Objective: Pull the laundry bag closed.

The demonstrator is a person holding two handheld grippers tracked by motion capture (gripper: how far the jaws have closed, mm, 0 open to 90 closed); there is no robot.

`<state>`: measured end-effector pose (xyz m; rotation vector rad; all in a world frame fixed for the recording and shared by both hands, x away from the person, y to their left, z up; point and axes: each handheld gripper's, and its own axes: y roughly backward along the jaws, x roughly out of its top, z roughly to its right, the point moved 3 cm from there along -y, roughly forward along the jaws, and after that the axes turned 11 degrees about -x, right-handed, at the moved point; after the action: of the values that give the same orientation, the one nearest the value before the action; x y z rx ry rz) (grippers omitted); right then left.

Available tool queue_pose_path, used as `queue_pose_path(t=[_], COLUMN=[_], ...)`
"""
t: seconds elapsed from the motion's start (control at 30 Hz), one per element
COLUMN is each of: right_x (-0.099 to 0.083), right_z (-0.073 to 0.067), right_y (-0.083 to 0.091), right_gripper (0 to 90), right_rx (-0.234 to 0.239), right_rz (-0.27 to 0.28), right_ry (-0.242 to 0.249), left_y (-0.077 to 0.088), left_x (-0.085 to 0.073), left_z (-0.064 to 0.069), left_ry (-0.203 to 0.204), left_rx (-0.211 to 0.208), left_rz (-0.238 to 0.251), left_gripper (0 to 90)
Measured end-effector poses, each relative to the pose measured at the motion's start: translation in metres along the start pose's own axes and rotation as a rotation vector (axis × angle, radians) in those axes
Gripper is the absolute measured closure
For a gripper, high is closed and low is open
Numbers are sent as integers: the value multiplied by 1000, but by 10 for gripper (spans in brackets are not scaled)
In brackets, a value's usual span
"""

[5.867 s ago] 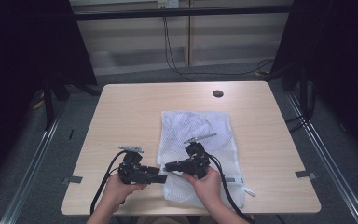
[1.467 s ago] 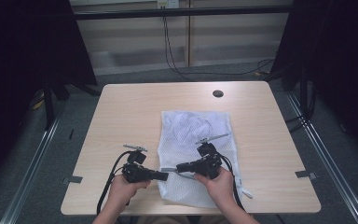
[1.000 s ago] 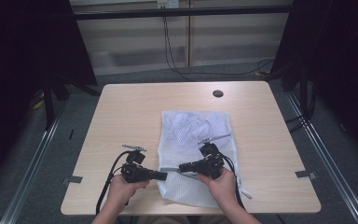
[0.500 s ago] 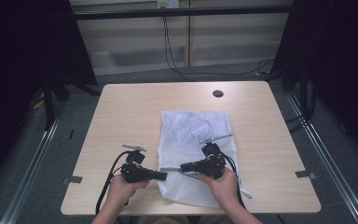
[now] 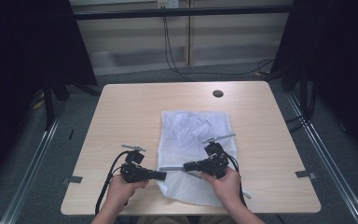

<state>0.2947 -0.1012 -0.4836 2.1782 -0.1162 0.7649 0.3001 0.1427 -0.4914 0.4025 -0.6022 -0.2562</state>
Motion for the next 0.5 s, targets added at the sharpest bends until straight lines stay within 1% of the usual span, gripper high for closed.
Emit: queue_pose_path(t=[0.1, 0.13, 0.33, 0.47, 0.5], right_x=[-1, -1, -1, -1, -2], right_z=[3, 3, 3, 3, 4], right_y=[3, 3, 4, 4, 5], right_gripper=[870, 869, 869, 869, 870], right_rx=[8, 3, 11, 4, 10], right_rz=[-1, 0, -1, -4, -4], right_ry=[-10, -6, -6, -5, -6], left_y=[1, 0, 1, 0, 0], left_x=[0, 0, 0, 0, 0], left_z=[-1, 0, -1, -1, 0], left_ry=[-7, 0, -4, 1, 7], left_rx=[5, -3, 0, -2, -1], left_rz=[1, 2, -1, 2, 6], left_gripper=[881, 881, 881, 881, 881])
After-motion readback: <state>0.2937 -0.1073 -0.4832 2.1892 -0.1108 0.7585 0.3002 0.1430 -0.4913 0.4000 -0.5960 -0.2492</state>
